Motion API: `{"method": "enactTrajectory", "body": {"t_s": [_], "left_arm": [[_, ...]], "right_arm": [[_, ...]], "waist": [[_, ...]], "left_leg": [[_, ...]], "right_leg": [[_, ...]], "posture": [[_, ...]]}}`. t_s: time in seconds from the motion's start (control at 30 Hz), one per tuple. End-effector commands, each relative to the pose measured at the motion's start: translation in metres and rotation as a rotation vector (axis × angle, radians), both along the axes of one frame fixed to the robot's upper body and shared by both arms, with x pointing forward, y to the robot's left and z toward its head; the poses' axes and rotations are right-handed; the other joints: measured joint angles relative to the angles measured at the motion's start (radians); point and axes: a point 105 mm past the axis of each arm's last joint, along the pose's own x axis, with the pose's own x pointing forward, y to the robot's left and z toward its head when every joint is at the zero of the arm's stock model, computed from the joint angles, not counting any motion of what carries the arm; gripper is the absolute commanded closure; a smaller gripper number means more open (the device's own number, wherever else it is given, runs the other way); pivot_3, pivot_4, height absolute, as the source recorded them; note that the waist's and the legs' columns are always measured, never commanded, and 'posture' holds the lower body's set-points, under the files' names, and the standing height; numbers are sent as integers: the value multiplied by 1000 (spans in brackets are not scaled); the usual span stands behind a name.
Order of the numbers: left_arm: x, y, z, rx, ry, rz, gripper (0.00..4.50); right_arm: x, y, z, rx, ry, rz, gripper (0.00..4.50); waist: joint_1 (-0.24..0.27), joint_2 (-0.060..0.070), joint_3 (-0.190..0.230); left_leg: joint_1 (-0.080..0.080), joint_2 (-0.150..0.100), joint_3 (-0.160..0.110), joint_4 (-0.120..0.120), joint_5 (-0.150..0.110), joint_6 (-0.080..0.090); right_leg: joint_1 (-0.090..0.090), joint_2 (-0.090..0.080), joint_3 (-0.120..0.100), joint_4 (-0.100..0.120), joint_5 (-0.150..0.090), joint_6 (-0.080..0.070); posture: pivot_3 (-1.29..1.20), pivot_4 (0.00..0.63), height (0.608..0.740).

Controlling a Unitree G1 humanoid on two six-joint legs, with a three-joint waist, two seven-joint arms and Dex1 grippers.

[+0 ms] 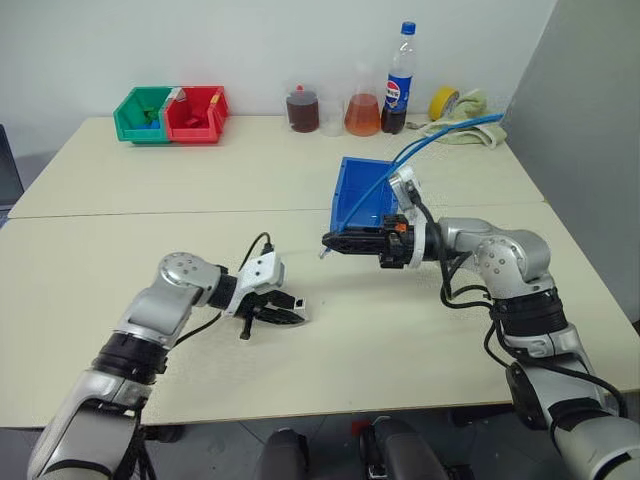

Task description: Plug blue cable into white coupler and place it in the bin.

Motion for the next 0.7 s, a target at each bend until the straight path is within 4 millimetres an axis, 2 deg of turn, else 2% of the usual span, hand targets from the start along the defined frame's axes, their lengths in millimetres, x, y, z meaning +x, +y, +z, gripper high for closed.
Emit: {"method": "enactTrajectory", "body": {"t_s": [0.03, 0.23, 0.53, 0.7], "left_arm": [[11, -9, 3, 22, -65, -15, 3706], [17, -15, -1, 17, -82, -15, 3706], [8, -7, -5, 21, -78, -22, 3706], [4, 0, -3, 20, -75, -10, 3706]], "right_arm": [[-8, 10, 3, -14, -149, 16, 4355], [-13, 17, -18, -59, -251, 21, 4355], [-6, 16, -39, -93, -294, -4, 4355], [-3, 15, -45, -106, -298, -8, 4355]], "waist": [[-1, 0, 0], [0, 0, 0], [-2, 0, 0], [-3, 0, 0]], "left_leg": [[0, 0, 0, 0, 0, 0], [0, 0, 0, 0, 0, 0], [1, 0, 0, 1, 0, 0], [2, 1, 0, 1, 0, 0]], "right_leg": [[0, 0, 0, 0, 0, 0], [1, 0, 0, 0, 0, 0], [2, 0, 0, 0, 0, 0], [2, 1, 0, 0, 0, 0]], "posture": [[0, 150, 740], [0, 150, 740], [0, 150, 740], [0, 150, 740]]}}
